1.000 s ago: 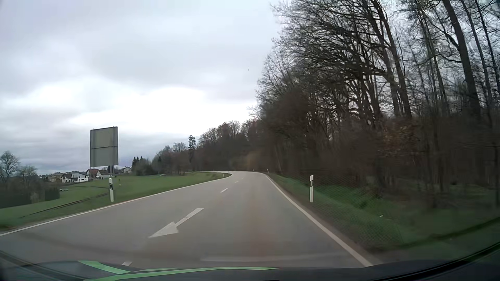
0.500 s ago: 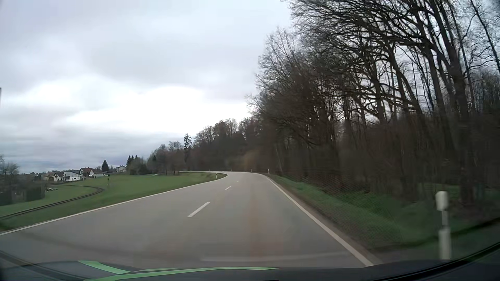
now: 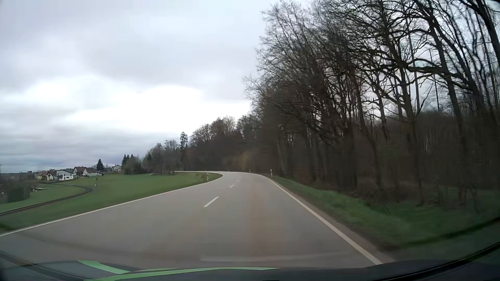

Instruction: Follow the waypoints while adhering to traffic rules and regulations

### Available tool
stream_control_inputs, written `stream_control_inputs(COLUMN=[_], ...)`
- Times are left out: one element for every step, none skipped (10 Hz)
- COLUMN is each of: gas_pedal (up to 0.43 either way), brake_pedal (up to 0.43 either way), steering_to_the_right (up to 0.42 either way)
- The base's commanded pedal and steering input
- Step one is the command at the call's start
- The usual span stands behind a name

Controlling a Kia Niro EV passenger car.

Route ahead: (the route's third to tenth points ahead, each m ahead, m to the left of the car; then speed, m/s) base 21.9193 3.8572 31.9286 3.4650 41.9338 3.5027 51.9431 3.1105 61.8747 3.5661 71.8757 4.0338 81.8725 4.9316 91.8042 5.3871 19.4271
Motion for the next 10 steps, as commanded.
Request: stream_control_inputs(gas_pedal=[0.260, 0.260, 0.260, 0.260, 0.260, 0.260, 0.260, 0.260, 0.260, 0.260], brake_pedal=[0.000, 0.000, 0.000, 0.000, 0.000, 0.000, 0.000, 0.000, 0.000, 0.000], steering_to_the_right=[0.003, 0.003, 0.003, 0.003, 0.003, 0.003, 0.003, 0.003, 0.003, 0.003])
